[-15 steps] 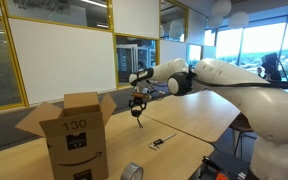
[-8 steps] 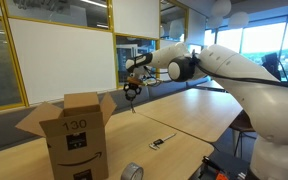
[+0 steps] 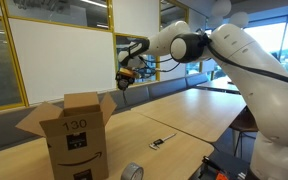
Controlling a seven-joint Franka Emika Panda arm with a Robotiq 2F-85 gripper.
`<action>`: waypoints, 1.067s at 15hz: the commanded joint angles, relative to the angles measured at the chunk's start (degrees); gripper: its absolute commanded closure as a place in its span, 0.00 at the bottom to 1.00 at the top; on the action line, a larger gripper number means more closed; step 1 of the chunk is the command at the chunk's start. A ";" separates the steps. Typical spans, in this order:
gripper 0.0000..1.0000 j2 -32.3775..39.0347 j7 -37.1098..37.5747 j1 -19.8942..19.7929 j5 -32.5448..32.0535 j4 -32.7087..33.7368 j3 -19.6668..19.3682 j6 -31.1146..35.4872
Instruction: Put the objects to the right of the box in the box
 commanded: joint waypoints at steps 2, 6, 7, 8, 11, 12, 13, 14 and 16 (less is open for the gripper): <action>0.47 -12.96 -0.19 4.82 -4.94 -16.01 -0.93 8.03; 0.47 -21.81 1.13 9.14 -10.22 -26.20 -0.98 11.31; 0.47 -24.17 1.71 10.25 -11.84 -28.85 -0.94 11.95; 0.47 -26.59 1.87 11.15 -13.27 -31.53 -0.57 12.14; 0.47 -33.72 1.71 13.14 -16.03 -39.11 1.85 11.77; 0.47 -35.94 1.70 13.67 -16.56 -41.37 3.00 11.56; 0.47 -38.20 1.82 14.07 -16.93 -43.67 4.27 11.24; 0.47 -40.22 1.89 14.48 -17.02 -45.59 5.80 10.78; 0.47 -43.89 1.95 15.14 -16.56 -49.02 9.10 9.44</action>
